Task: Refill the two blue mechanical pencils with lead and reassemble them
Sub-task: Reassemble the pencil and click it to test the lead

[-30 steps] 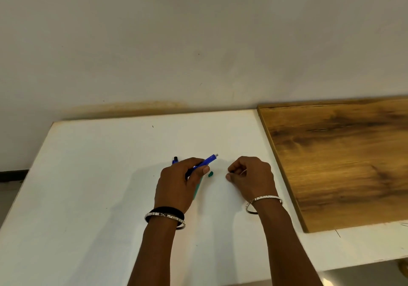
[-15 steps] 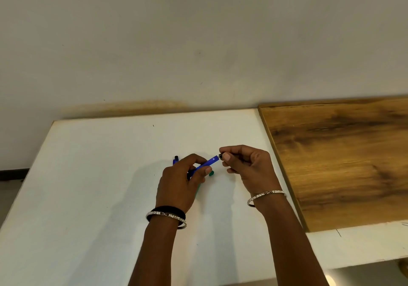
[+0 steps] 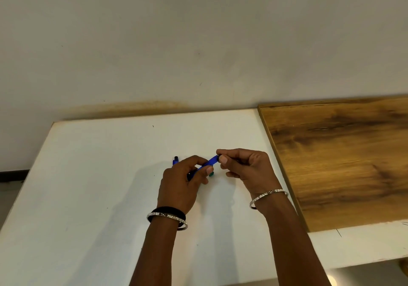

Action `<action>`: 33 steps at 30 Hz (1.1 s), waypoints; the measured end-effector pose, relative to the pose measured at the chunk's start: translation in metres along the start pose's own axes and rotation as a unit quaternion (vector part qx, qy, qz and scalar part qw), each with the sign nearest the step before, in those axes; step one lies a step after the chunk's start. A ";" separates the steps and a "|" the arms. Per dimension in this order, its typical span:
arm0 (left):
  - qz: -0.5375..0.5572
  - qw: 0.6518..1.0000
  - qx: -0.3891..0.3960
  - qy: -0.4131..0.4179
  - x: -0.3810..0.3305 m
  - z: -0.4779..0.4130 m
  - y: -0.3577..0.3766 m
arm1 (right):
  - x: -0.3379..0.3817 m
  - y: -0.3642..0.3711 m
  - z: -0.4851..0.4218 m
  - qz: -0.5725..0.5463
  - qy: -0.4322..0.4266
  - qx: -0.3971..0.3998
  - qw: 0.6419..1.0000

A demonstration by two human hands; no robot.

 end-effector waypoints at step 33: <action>0.259 0.932 0.251 -0.034 -0.038 0.022 0.048 | -0.013 -0.022 0.000 -0.644 0.058 0.064 0.760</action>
Point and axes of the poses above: each hand's wrist, its own z-axis away from the middle knuckle, its own y-axis out of the palm, x = y × z, the point moved 10 cm from there along -z, towards the middle knuckle, and after that the axes turned 12 degrees about y, right-handed, at the moved point
